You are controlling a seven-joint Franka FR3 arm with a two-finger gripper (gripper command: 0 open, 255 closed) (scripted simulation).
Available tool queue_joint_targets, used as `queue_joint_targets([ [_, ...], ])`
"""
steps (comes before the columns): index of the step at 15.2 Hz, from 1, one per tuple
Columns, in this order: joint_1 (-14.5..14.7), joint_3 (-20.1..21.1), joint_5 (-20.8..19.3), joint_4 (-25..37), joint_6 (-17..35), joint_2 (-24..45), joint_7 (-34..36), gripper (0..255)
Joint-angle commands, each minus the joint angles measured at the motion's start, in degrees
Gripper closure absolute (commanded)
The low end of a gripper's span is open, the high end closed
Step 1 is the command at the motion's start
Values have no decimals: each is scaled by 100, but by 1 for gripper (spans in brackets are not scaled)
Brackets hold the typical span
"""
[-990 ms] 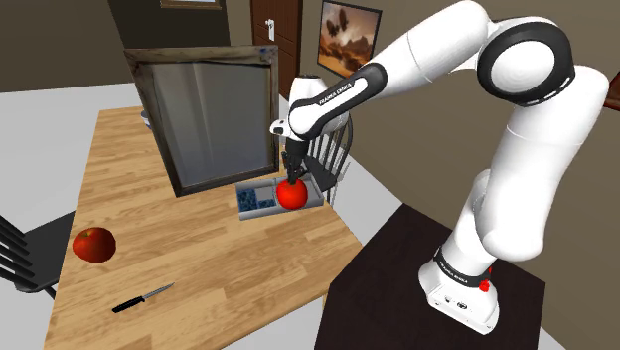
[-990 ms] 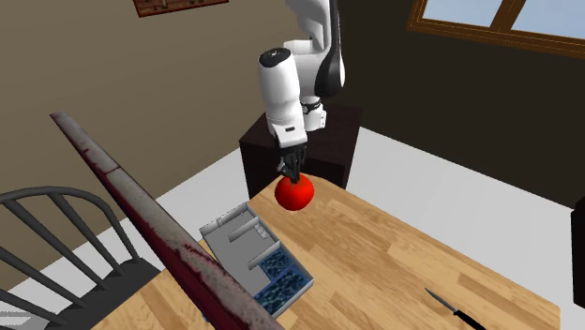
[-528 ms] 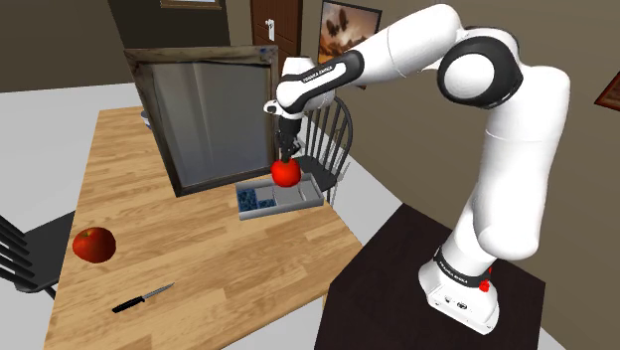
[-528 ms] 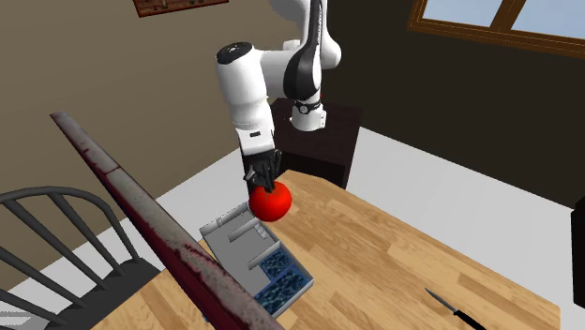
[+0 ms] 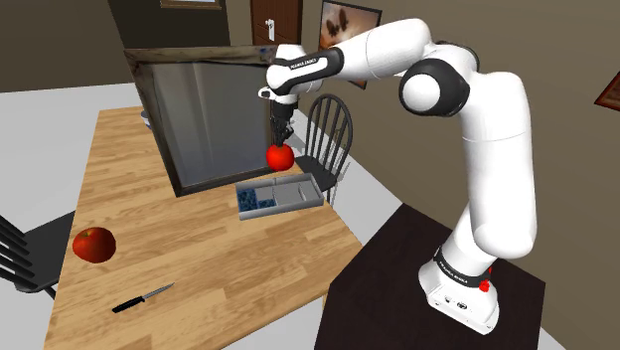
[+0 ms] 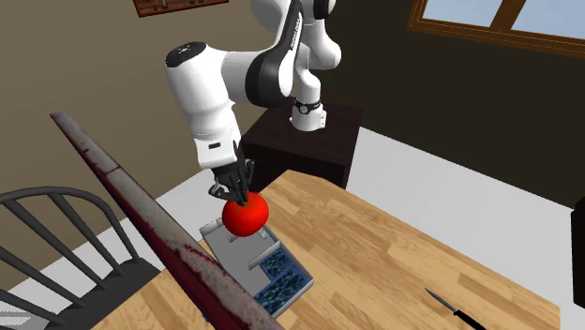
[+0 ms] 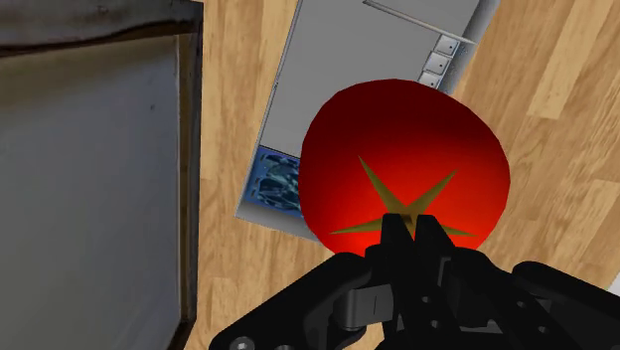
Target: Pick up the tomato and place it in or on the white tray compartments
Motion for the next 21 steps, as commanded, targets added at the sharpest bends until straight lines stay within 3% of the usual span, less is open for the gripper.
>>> queue_joint_targets([
  [1,-25,6,21,42,51,98,-36,255],
  [21,-75,133,245,-357,1166,837,-297,255],
])
